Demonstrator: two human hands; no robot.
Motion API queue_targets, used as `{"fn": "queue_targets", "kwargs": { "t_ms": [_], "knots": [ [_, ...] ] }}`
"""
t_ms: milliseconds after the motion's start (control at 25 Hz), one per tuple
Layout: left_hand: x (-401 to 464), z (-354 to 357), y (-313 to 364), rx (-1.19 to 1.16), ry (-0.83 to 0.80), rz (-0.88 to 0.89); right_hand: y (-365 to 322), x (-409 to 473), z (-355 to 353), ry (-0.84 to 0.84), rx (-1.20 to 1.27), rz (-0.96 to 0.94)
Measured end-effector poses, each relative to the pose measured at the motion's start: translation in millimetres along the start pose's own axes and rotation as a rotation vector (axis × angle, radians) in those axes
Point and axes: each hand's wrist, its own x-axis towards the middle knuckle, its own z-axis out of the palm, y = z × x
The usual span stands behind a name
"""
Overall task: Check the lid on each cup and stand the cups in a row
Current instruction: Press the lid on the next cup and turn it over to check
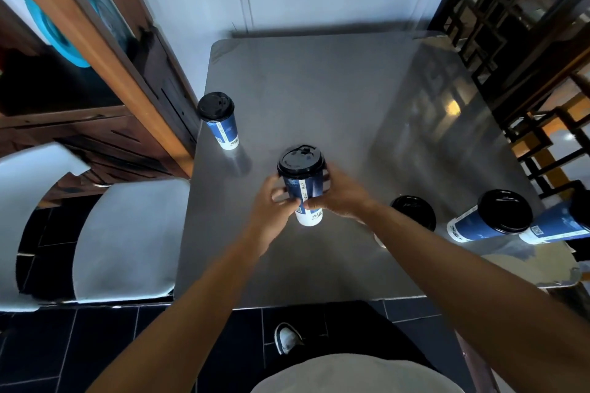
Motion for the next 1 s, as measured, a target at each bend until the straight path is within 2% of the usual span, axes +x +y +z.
{"fn": "queue_targets", "kwargs": {
  "t_ms": [200,520,680,1000],
  "knots": [
    [62.0,11.0,28.2,0.076,-0.033,0.094,-8.4,63.3,-30.3,0.047,-0.125,-0.031],
    [188.3,35.0,60.4,0.093,0.08,0.047,-3.6,191.7,-62.6,0.072,-0.027,-0.128],
    [217.7,31.3,50.9,0.097,0.106,0.012,10.1,228.5,-60.0,0.023,-0.056,-0.139],
    [235.4,35.3,44.9,0.124,0.105,0.029,29.0,250.0,-52.5,0.035,-0.009,-0.09]
  ]
}}
